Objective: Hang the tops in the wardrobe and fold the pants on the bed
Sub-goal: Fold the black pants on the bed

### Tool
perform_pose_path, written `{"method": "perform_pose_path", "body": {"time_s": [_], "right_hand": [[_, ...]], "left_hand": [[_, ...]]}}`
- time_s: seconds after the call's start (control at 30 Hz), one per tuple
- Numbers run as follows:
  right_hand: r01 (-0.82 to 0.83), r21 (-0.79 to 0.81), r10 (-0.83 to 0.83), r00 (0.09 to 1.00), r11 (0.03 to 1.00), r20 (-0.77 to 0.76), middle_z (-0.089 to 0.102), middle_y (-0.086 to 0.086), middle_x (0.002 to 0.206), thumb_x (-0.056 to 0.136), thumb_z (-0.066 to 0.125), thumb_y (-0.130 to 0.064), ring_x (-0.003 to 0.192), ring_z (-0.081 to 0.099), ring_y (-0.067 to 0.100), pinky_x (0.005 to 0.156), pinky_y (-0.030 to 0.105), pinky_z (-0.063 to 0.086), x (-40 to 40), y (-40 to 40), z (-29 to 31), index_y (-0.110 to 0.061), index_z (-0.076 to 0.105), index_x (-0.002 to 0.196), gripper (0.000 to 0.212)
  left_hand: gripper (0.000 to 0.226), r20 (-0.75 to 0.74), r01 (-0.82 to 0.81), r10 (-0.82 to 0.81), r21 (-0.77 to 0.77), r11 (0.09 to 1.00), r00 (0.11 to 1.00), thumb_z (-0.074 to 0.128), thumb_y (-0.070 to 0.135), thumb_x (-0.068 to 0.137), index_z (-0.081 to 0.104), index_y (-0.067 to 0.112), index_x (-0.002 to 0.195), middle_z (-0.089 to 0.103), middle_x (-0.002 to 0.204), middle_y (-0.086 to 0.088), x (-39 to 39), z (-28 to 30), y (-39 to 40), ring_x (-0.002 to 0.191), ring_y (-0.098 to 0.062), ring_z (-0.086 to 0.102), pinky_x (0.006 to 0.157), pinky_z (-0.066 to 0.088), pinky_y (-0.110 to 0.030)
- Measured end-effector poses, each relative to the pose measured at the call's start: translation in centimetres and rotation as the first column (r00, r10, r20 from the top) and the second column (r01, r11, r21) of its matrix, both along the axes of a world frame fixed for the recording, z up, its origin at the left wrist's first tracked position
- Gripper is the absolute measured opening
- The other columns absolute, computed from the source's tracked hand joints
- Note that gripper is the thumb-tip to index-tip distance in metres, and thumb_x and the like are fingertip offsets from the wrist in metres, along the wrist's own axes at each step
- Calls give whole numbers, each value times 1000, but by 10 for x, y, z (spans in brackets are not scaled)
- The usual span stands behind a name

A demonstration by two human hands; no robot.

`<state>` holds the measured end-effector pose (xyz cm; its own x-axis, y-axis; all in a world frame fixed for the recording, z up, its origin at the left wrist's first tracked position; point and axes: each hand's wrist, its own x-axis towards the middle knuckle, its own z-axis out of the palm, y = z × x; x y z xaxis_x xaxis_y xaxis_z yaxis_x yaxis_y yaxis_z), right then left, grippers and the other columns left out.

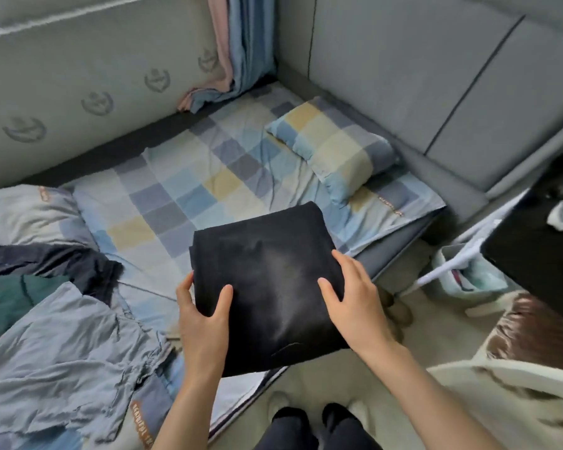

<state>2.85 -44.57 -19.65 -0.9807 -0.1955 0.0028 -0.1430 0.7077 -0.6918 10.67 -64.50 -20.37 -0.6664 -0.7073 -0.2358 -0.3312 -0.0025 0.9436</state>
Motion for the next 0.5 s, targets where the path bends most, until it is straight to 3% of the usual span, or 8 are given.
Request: {"method": "perform_pose_path", "body": {"time_s": [0.13, 0.23, 0.3, 0.4, 0.5], "right_hand": [[213, -24, -214, 976, 977, -49, 53, 3, 135, 89, 64, -22, 121, 52, 16, 95, 3, 23, 19, 57, 16, -9, 50, 136, 51], [336, -47, -339, 938, 941, -73, 54, 2, 134, 88, 65, -23, 121, 52, 16, 96, 1, 23, 36, 100, 22, -10, 51, 135, 50], [419, -59, -423, 901, 906, -94, 54, 0, 134, 89, 64, -24, 122, 51, 15, 98, 8, 29, 52, 134, 28, -12, 50, 136, 50], [515, -67, -519, 848, 855, -107, 54, -2, 134, 90, 62, -27, 122, 51, 15, 100, 20, 37, 79, 182, 37, -14, 48, 137, 51], [608, -75, -612, 780, 790, -130, 53, -2, 134, 91, 62, -27, 123, 49, 12, 99, 13, 32, 112, 233, 42, -14, 48, 137, 50]], "left_hand": [[51, -10, 183, -183, -34, 983, 983, 69, 32, 88, 42, 42, 130, 58, 107, 28, -17, 17, 46, 100, -2, 62, 93, 52, -39], [51, -32, 306, -309, -68, 950, 951, 68, 31, 89, 41, 41, 132, 57, 102, 33, -26, 29, 85, 96, 7, 60, 90, 50, -32], [52, -36, 394, -398, -85, 915, 917, 67, 32, 90, 40, 42, 133, 59, 104, 30, -29, 37, 119, 94, 10, 59, 84, 49, -25], [50, -35, 498, -504, -113, 860, 863, 67, 35, 89, 40, 46, 130, 63, 114, 18, -29, 48, 169, 102, -1, 62, 87, 50, -28], [51, -48, 588, -599, -145, 796, 799, 68, 34, 89, 42, 42, 132, 61, 119, 13, -21, 51, 224, 108, -9, 61, 96, 50, -36]]}}
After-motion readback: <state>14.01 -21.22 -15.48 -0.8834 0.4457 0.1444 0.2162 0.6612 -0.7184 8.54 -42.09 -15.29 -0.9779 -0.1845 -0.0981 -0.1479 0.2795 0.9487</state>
